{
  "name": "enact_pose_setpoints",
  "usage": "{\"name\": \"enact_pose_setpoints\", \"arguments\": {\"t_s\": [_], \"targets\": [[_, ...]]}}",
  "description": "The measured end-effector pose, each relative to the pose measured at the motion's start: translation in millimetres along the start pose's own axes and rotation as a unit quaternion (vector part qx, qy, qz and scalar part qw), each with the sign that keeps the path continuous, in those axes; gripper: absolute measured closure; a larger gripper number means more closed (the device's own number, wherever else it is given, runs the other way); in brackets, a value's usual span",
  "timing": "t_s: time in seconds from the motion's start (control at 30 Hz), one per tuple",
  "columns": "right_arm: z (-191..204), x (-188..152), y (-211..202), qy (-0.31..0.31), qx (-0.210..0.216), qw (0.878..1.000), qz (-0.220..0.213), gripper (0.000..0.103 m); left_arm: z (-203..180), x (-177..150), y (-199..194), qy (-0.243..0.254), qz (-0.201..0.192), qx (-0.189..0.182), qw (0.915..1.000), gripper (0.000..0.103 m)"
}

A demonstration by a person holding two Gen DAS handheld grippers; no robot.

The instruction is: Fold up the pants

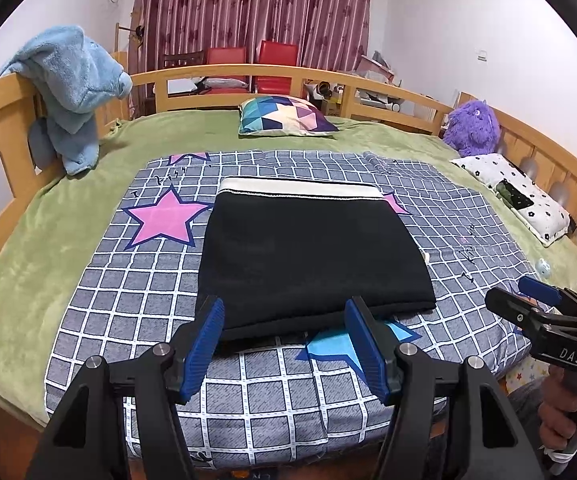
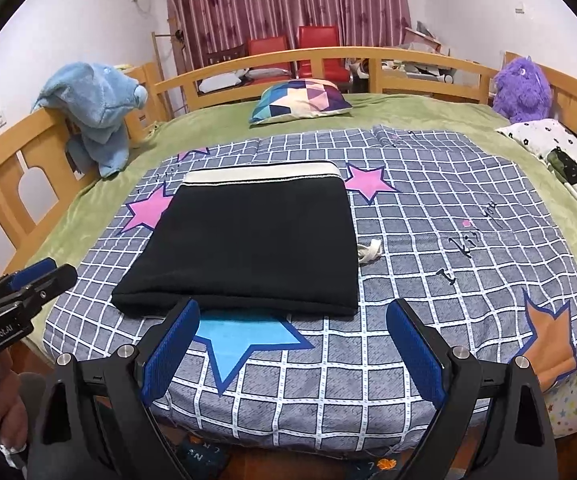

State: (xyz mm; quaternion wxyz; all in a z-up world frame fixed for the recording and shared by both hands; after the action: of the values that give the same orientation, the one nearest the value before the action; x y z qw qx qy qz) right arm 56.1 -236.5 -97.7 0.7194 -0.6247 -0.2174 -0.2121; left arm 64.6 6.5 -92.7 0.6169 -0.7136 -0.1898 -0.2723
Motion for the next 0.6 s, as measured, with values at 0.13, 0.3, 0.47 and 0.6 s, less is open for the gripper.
{"name": "enact_pose_setpoints", "arguments": {"t_s": [0.13, 0.3, 0.47, 0.6], "targets": [[3.8, -0.1, 2.3, -0.002, -0.001, 1.000, 0.002, 0.010, 0.6, -0.1, 0.8, 0.003, 0.003, 0.002, 1.0000, 0.042], [5.3, -0.7, 2.3, -0.002, -0.002, 1.000, 0.003, 0.010, 1.3, -0.2, 0.1, 0.002, 0.003, 0.000, 1.0000, 0.042], [3.8, -1.6, 1.5, 0.003, 0.000, 1.000, 0.003, 0.010, 1.3, -0.6, -0.5, 0.001, 0.004, -0.004, 1.0000, 0.042], [3.2, -2.1, 1.4, 0.004, 0.002, 1.000, 0.005, 0.010, 0.1, -0.7, -1.0, 0.002, 0.004, -0.005, 1.0000, 0.042]]}}
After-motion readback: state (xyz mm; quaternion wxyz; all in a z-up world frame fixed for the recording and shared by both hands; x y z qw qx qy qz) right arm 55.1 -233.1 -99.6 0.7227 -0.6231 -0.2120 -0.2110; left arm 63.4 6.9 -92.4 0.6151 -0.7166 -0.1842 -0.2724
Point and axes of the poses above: each gripper's, at about its wrist camera, not at the fingertips, and y roughly the way its jaws point, z to its left, x to its top, the point moved 6 cm from there along y, roughly the way its jaws point, and after that the axes turned 12 degrees about z, right-handed, at the moved point
